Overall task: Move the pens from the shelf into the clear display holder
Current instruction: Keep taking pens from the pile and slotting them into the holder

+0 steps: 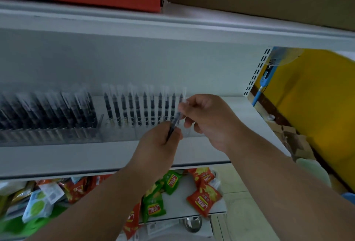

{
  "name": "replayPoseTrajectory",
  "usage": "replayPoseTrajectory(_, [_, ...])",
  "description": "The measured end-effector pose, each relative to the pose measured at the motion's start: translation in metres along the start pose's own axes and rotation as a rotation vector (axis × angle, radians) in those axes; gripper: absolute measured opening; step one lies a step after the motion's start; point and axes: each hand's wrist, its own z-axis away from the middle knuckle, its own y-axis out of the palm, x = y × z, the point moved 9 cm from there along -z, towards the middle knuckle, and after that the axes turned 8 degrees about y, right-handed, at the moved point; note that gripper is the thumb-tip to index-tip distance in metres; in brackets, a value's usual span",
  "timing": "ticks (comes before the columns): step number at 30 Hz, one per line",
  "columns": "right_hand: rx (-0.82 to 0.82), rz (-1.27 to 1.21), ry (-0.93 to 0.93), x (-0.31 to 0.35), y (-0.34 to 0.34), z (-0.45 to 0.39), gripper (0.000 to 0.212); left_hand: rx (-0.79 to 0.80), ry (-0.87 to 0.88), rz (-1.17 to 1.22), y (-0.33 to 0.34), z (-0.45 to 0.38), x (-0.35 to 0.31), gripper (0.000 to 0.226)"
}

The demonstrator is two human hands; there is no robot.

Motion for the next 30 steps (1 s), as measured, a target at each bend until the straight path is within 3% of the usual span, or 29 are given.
replayPoseTrajectory(2, [-0.063,-0.013,-0.03,0.002,-0.005,0.0,0.015,0.016,0.052,-0.119,-0.002,0.0,-0.004,0.025])
replayPoseTrajectory(5, [-0.31,-0.008,-0.121,0.013,-0.037,-0.001,0.014,-0.039,0.172,-0.392,-0.019,0.001,-0.007,0.011])
replayPoseTrajectory(9, [-0.555,0.144,-0.352,0.038,-0.066,0.002,0.011,-0.114,0.359,-0.699,-0.03,-0.002,-0.006,0.029])
replayPoseTrajectory(13, [-0.542,0.334,-0.419,0.048,-0.055,-0.002,0.007,-0.027,0.362,-0.833,-0.019,-0.006,0.012,0.043])
replayPoseTrajectory(18, [-0.51,0.484,-0.446,0.058,-0.043,-0.005,0.015,0.007,0.357,-0.829,-0.019,-0.009,0.022,0.048])
replayPoseTrajectory(30, [-0.483,0.656,-0.4,0.06,-0.033,-0.007,0.022,-0.048,0.37,-0.814,-0.019,-0.008,0.023,0.054])
